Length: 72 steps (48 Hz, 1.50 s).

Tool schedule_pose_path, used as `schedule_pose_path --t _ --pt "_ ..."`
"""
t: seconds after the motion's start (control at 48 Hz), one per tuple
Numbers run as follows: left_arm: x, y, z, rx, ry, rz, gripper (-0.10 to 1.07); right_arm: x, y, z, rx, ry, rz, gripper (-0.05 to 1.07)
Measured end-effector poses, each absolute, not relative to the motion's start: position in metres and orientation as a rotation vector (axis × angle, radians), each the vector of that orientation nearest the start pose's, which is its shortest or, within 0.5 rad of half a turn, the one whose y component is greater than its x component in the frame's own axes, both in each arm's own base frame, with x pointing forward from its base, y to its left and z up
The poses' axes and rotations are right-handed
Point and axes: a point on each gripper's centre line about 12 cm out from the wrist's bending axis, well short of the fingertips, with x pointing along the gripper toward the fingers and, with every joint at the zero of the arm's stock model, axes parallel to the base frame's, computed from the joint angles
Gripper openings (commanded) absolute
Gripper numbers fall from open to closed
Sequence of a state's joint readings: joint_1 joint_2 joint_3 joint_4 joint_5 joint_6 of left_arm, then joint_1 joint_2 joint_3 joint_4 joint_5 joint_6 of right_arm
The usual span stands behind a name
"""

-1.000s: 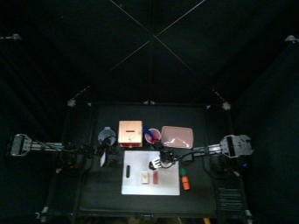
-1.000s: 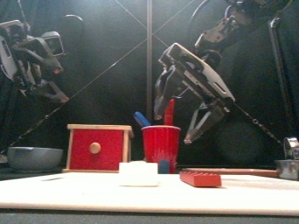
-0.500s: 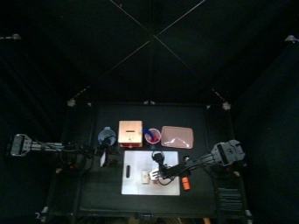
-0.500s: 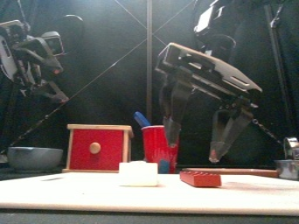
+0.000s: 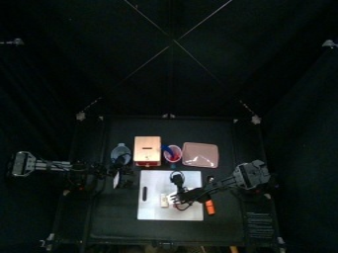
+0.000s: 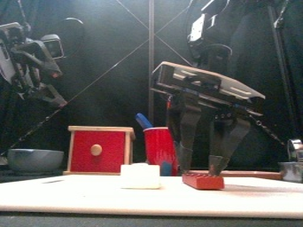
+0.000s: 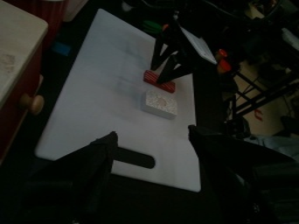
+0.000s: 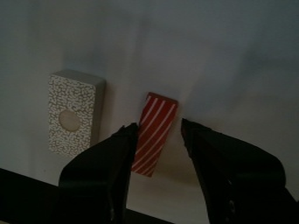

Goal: Assemble salmon sushi and place in plate

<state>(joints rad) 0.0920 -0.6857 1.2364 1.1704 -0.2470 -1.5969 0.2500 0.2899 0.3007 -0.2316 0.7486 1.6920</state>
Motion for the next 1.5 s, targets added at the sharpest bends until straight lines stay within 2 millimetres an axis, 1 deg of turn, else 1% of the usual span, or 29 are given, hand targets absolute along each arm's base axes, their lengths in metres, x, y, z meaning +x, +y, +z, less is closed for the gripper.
schedule_pose_path --t 0.104,0.208,0.312,0.417,0.542,0.792,1.0,1.062,1.229,1.375,1.5 --pt "0.217 -0.007 0.190 -0.500 0.469 -0.034 0.98 0.412 0.087 0.114 1.032 1.052 -0.887 0.81" --pt "0.217 -0.006 0.189 -0.502 0.472 -0.031 0.98 0.412 0.088 0.111 1.038 1.060 -0.895 0.78" --pt "0.216 -0.006 0.188 -0.502 0.473 -0.031 0.98 0.413 0.089 0.110 1.052 1.065 -0.899 0.73" --pt "0.216 -0.006 0.188 -0.503 0.474 -0.030 0.98 0.415 0.090 0.111 1.061 1.062 -0.899 0.66" --pt "0.216 -0.006 0.188 -0.503 0.474 -0.030 0.98 0.418 0.092 0.114 1.059 1.057 -0.890 0.64" --pt "0.216 -0.006 0.187 -0.503 0.475 -0.030 0.98 0.433 0.092 0.137 1.072 1.034 -0.888 0.65" --pt "0.216 -0.006 0.187 -0.503 0.476 -0.028 0.98 0.452 0.091 0.170 1.106 0.995 -0.899 0.65" --pt "0.216 -0.006 0.187 -0.509 0.475 -0.027 0.98 0.458 0.090 0.175 1.120 0.984 -0.896 0.65" --pt "0.215 -0.006 0.187 -0.528 0.474 -0.019 0.98 0.473 0.084 0.167 1.135 0.983 -0.924 0.65" --pt "0.211 -0.006 0.183 -0.535 0.479 -0.017 0.98 0.477 0.080 0.162 1.128 0.995 -0.959 0.65" --pt "0.209 -0.006 0.181 -0.543 0.478 -0.013 0.98 0.480 0.081 0.163 1.130 1.000 -0.967 0.65"
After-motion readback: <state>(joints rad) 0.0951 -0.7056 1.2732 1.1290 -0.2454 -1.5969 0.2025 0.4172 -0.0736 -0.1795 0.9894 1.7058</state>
